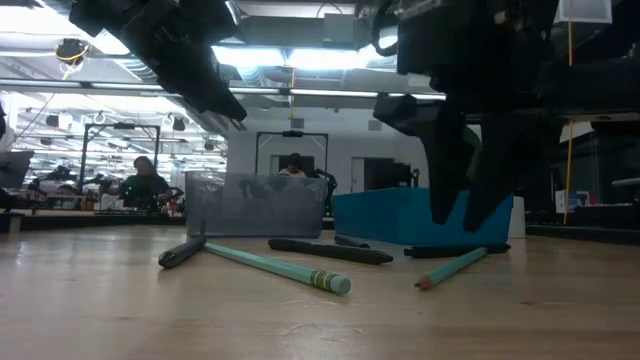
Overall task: Sort pens & pencils
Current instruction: Put the light blue pencil into the blue bin
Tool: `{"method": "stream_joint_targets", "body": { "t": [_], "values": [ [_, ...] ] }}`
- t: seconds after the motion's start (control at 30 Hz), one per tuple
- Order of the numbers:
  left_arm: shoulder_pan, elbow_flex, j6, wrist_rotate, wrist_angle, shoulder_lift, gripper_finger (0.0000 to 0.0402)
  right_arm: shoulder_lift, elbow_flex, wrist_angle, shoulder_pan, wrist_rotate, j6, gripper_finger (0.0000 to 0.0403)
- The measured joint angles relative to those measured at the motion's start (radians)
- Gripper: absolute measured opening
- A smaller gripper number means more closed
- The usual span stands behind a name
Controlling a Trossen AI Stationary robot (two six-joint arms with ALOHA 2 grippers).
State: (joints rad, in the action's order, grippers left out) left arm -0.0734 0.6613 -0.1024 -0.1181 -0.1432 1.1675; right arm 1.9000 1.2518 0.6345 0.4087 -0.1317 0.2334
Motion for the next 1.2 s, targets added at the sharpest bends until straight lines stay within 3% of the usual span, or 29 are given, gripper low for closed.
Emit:
{"method": "stream_joint_targets", "body": {
  "t": [0.77, 1.2],
  "values": [
    [-0.015, 0.0, 0.0, 0.0, 0.001, 0.0, 0.0014, 0.077, 0.002, -0.04, 0.03, 0.002, -0.018, 0.0115],
    [-0.015, 0.0, 0.0, 0.0, 0.001, 0.0, 0.0014, 0.078, 0.002, -0.034, -0.028, 0.128, -0.019, 0.0103]
  ]
}}
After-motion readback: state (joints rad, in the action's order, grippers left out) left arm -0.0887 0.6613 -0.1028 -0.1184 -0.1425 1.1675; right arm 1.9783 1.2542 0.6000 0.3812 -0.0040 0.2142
